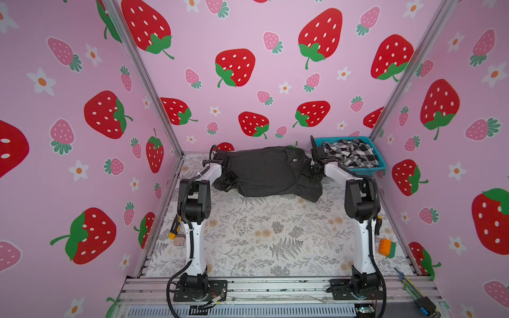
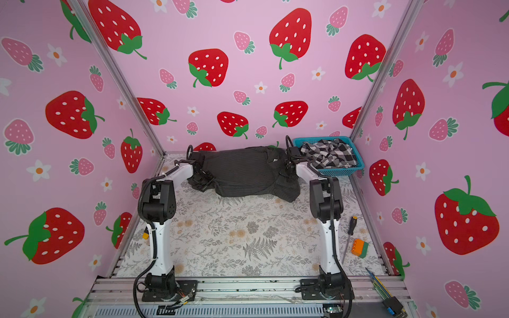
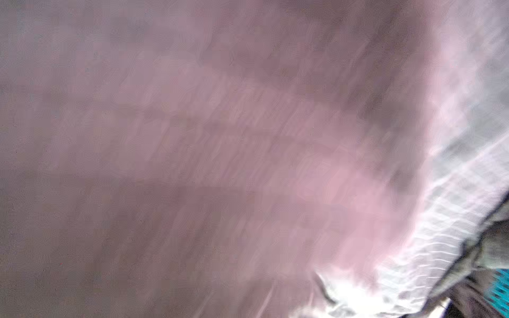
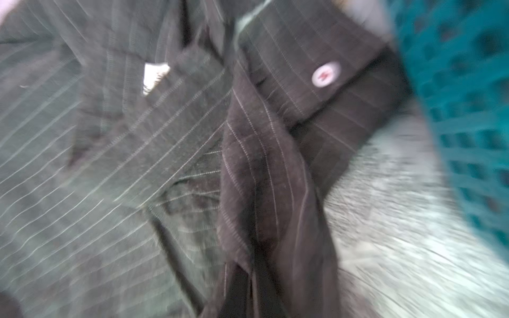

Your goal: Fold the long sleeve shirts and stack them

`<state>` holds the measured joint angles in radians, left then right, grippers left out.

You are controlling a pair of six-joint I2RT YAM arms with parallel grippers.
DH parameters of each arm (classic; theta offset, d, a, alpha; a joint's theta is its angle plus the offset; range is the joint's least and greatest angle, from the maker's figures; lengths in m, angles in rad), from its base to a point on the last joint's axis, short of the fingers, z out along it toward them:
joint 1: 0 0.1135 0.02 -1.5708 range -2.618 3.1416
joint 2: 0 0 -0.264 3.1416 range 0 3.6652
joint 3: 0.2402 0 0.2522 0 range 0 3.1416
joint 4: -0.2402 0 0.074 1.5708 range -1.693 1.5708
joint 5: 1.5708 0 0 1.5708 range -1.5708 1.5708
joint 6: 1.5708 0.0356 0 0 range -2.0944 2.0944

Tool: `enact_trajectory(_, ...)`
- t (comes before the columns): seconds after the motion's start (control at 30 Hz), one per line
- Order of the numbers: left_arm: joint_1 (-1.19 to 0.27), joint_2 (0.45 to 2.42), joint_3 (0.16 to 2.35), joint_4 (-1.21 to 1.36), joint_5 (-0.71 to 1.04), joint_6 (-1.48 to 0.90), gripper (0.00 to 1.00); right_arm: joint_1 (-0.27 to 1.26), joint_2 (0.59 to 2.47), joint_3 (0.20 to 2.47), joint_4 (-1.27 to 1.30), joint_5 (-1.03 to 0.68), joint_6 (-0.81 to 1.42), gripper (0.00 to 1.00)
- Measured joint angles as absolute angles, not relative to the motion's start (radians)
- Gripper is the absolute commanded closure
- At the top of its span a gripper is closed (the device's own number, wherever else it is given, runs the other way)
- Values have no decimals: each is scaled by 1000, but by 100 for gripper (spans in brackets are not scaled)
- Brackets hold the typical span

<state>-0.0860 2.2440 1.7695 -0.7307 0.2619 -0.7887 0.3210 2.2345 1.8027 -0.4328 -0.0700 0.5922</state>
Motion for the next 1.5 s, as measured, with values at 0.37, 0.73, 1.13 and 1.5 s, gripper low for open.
enact_trajectory(0.37,-73,1791,1406,-776,205,-730,100,778,1532,1366,-340,-183,353,100)
enact_trajectory(0.73,29,1797,1208,-755,221,-713,100,1152,1542,987,-462,-119,350,50)
enact_trajectory(1.13,29,1810,1207,-748,245,-683,100,839,1390,1144,-538,94,365,9)
enact_trajectory(1.5,29,1769,1147,-743,252,-676,100,589,1825,1370,-540,206,310,35)
